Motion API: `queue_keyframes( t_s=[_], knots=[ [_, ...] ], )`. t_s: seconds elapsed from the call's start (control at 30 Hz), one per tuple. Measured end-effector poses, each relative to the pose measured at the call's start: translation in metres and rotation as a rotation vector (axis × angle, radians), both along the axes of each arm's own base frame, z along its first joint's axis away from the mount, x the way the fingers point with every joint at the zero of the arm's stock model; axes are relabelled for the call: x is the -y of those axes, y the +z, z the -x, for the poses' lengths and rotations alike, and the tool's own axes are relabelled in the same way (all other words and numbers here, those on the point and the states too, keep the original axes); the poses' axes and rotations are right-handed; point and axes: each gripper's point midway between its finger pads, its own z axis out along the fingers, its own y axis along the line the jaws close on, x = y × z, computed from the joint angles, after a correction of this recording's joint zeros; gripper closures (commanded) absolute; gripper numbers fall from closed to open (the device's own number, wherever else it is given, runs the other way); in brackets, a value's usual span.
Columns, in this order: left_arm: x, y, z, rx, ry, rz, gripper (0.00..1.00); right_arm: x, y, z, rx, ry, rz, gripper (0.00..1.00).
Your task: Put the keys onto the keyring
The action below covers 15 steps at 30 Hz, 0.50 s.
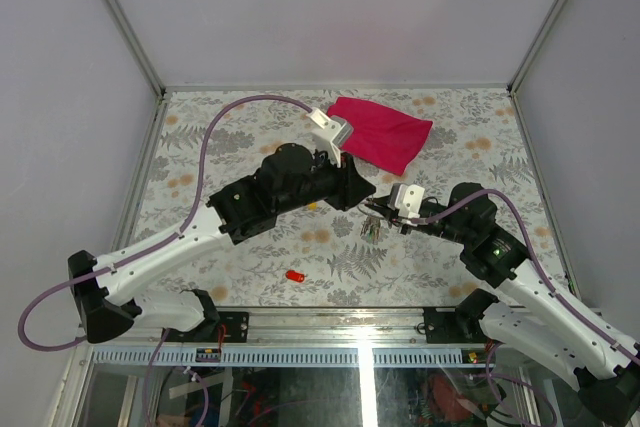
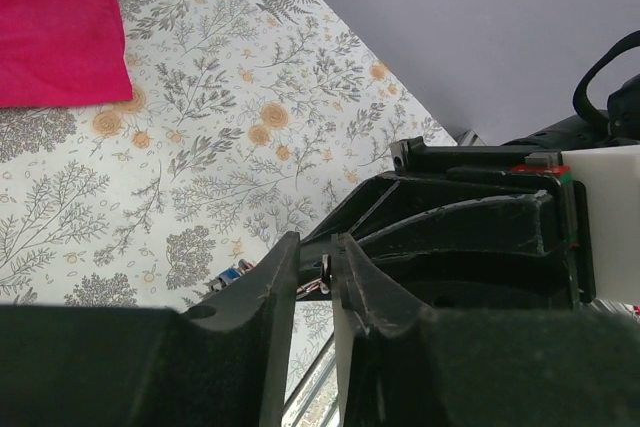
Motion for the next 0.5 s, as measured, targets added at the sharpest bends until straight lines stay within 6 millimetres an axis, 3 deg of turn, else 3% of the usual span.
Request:
queue_keyframes(
  t_s=[0.33, 0.5],
  knots=[
    [0.0032, -0.0028, 0.0031, -0.005, -0.017, -0.017, 0.78, 0.0015, 0.0047, -0.0041, 0.018, -0.023, -0.011, 1.00],
    [0.0033, -0.0030, 0.0031, -0.005, -0.017, -0.018, 0.93, 0.0024, 0.0068, -0.0039, 0.023, -0.026, -0.016, 0.99]
  ],
)
